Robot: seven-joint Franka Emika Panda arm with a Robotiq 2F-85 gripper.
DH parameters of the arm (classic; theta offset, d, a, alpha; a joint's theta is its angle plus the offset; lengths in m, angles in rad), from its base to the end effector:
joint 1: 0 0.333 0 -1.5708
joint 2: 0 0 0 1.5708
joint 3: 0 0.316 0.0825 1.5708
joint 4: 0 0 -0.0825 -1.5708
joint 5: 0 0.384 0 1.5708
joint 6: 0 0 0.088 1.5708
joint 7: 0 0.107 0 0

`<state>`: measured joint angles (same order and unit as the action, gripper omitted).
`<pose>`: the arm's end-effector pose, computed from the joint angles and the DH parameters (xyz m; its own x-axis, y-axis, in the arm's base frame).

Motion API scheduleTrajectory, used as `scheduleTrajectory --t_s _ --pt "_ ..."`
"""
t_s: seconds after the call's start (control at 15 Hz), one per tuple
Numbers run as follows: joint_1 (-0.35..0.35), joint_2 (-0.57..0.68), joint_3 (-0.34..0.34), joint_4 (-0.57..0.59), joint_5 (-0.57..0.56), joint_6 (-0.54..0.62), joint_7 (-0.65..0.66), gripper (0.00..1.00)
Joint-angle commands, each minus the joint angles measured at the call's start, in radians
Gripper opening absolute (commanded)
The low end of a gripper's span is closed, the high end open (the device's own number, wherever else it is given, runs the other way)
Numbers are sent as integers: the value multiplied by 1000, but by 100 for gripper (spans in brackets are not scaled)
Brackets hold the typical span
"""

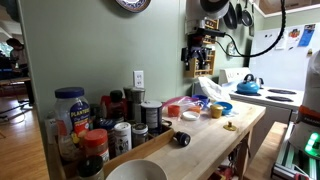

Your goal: Turn on the torch

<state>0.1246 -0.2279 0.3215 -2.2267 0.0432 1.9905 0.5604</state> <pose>0.4307 0.2150 0.4615 0.9901 -0.1403 0.0014 -0.1402 -0.9894 0.0373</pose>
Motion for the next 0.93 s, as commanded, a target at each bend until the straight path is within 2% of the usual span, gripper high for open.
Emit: scheduleTrajectory --t_s 0.0,0.27,0.4,0.53,0.6,0.87 --pt "68 81 42 76 -27 -25 -8 100" --pt "157 211 111 143 -34 -39 20 100" --pt "196 272 131 163 -98 -57 88 100" --pt "224 276 116 165 -154 -24 84 100" --pt "229 252 105 135 -102 -18 64 100" --pt "238 276 98 162 -138 -18 71 100"
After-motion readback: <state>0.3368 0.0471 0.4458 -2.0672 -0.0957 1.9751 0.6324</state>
